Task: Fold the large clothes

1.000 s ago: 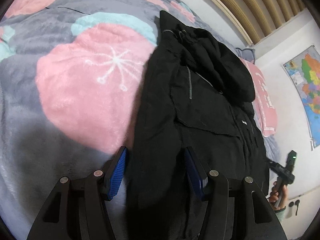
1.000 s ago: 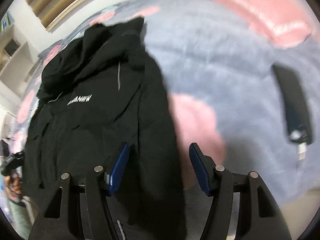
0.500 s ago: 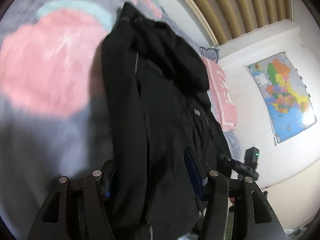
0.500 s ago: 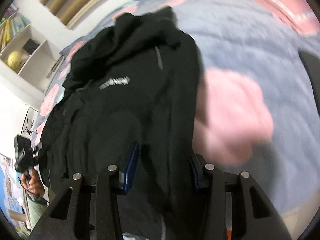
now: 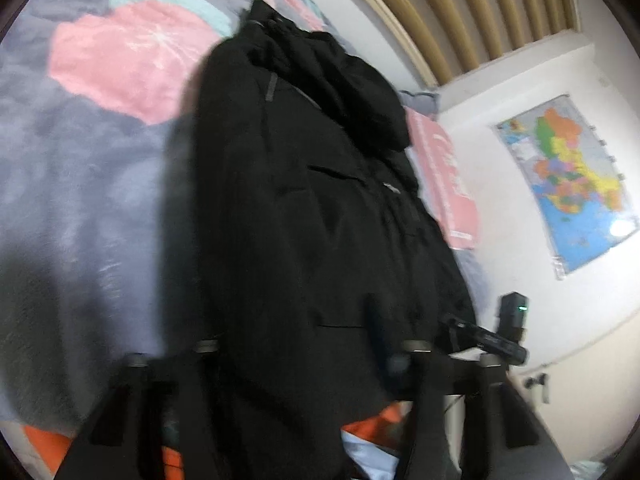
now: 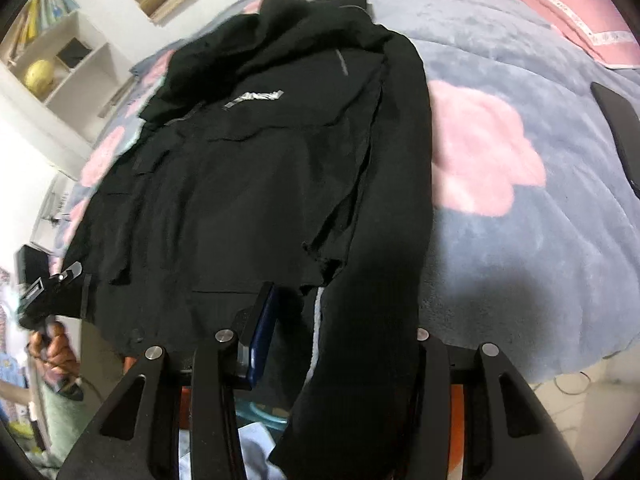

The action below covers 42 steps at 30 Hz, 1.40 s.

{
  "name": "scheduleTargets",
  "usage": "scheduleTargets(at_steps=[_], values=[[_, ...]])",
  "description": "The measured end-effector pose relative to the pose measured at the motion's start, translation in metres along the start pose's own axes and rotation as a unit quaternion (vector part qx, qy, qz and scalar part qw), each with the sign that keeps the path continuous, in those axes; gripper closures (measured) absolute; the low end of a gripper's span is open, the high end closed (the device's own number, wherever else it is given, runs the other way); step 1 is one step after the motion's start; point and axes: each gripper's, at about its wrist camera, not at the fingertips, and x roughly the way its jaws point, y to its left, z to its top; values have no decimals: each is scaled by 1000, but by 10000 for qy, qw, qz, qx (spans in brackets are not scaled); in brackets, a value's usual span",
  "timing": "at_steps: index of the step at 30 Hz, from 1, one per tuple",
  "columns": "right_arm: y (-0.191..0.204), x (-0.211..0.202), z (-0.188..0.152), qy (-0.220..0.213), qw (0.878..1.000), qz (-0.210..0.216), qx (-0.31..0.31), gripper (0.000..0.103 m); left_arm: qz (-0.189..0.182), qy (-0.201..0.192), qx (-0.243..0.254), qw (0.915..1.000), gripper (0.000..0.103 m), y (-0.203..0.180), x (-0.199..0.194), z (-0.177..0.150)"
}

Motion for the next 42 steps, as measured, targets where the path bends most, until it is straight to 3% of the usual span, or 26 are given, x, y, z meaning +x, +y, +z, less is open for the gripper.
scheduleTargets(at_steps=[1,2,3,7,13,17,21,25,28,33,39,42], values=[[-1,-8,-2,-75,9999,-55,-60,70,151,-101,100,9998,85,-3,-6,-2],[0,-18,-3,-205,9997,-20,-93,79,153,-168,114,9997,90,-5,-11,-1],[-1,-25,-2,-275,9996,62,-80,80,71,-305,109,9995,92,-5,-21,2],[-9,-59,12,-650,9969,431,74,83,-354,-695,102,9969,92,-11,-47,25],[-18,-87,60,-1021,9914,806,110,83,-670,-1094,361,9911,92,-40,-62,68],[-25,-95,102,-1204,9855,1161,293,83,-737,-1257,477,9882,92,-53,-63,114],[-12,-96,155,-1436,9828,1129,282,83,-643,-1440,575,9858,91,-69,-60,162],[-4,-91,211,-1756,9789,967,405,83,-510,-1719,229,9835,90,-73,-46,216],[6,-76,253,-1997,9773,565,432,83,-185,-1939,189,9807,87,-72,-24,252],[18,-13,310,-1934,9801,-246,364,83,736,-1965,178,9776,86,-66,40,299],[-2,106,340,-1110,9895,-733,557,83,1304,-1128,-143,9849,85,-8,142,327],[-10,143,333,-1144,9891,-775,503,83,1227,-1091,-138,9863,85,9,162,326]])
